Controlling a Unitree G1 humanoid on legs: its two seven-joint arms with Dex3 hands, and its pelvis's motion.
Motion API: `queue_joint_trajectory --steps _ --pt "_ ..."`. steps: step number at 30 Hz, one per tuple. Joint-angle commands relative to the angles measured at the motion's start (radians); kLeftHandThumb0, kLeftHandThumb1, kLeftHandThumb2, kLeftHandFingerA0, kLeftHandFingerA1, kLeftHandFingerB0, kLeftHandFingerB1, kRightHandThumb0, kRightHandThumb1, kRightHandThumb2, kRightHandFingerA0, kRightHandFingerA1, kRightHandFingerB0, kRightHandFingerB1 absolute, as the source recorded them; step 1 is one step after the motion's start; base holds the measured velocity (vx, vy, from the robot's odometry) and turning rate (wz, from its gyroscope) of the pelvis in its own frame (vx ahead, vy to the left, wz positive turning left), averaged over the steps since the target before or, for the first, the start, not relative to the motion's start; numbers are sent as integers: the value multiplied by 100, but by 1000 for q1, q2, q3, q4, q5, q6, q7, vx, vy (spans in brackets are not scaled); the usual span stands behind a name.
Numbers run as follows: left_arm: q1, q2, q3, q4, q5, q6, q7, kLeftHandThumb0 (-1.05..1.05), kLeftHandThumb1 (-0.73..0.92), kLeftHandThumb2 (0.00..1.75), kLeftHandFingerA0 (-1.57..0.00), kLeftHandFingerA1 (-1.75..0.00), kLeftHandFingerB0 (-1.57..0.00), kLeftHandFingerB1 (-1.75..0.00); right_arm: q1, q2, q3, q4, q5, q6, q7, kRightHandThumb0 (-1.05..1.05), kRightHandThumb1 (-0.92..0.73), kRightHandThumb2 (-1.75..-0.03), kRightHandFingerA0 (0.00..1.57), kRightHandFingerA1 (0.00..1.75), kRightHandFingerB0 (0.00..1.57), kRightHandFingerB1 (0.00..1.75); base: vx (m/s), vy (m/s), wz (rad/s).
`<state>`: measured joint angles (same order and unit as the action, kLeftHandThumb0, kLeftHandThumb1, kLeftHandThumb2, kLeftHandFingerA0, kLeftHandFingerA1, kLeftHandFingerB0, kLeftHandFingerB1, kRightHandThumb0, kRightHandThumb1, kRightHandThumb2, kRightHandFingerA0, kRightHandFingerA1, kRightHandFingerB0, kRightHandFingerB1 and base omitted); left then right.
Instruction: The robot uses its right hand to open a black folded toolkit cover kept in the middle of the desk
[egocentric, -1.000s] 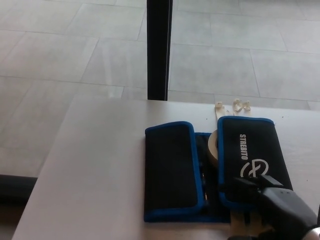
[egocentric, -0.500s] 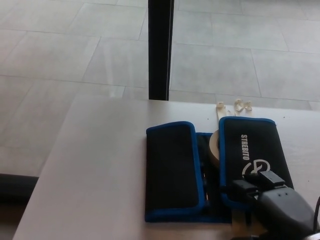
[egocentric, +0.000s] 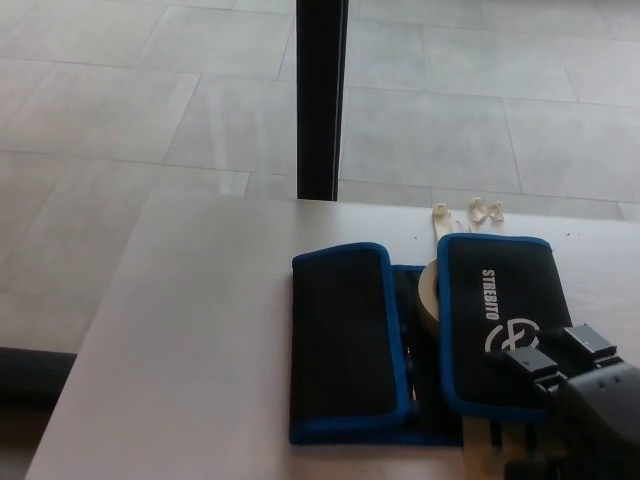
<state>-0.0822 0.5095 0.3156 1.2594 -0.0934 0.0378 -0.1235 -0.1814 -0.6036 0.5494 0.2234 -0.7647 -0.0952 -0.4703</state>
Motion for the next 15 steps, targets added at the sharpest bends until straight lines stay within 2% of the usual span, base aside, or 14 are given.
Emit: queue_joint_trajectory --steps 1,3,5,6,7,10,11,12,13,14,15 --pt "27 29 -28 14 30 -46 -29 -105 23 115 -55 -112 -60 -115 -33 -60 -32 106 -155 -68 -257 -47 -64 -61 18 55 36 36 0 0 0" --pt "26 23 -15 13 12 -38 -20 -105 18 119 -57 -113 -54 -112 -41 -40 -28 151 -146 -51 -230 -48 -64 -60 12 53 33 35 0 0 0" --pt "24 24 -16 12 12 -37 -16 -105 15 124 -64 -117 -57 -113 -53 -33 -25 171 -156 -53 -245 -48 -63 -60 13 54 34 35 0 0 0" --pt "23 26 -19 11 14 -39 -17 -105 20 116 -60 -117 -59 -118 -60 -28 -18 182 -169 -40 -240 -51 -66 -61 7 54 29 35 0 0 0" --pt "22 29 -23 9 17 -39 -18 -105 16 123 -59 -118 -57 -116 -68 -17 -7 195 -183 -13 -221 -50 -65 -61 4 50 27 34 0 0 0" --pt "17 35 -37 1 23 -32 -19 -105 17 122 -58 -114 -54 -112 -83 8 -5 229 -189 -8 -227 -49 -64 -60 4 47 27 33 0 0 0" --pt "16 37 -42 1 27 -31 -18 -105 14 121 -58 -112 -55 -112 -86 20 -2 233 -195 8 -213 -56 -58 -75 3 44 20 40 0 0 0" --pt "17 38 -41 4 22 -34 -25 -105 14 121 -57 -114 -57 -114 -89 36 1 239 -204 29 -207 -56 -58 -75 3 44 20 40 0 0 0" --pt "21 42 -54 3 34 -44 -28 -105 15 120 -59 -113 -55 -113 -91 51 0 244 -212 45 -215 -51 -62 -60 4 45 26 32 0 0 0" --pt "22 43 -57 6 35 -48 -32 -105 14 124 -63 -116 -56 -114 -100 67 0 257 -217 61 -209 -51 -63 -60 3 43 24 32 0 0 0" --pt "21 42 -59 9 35 -49 -30 -105 15 121 -64 -116 -57 -114 -102 83 -9 259 -202 59 -197 -50 -62 -61 3 42 24 32 0 0 0"
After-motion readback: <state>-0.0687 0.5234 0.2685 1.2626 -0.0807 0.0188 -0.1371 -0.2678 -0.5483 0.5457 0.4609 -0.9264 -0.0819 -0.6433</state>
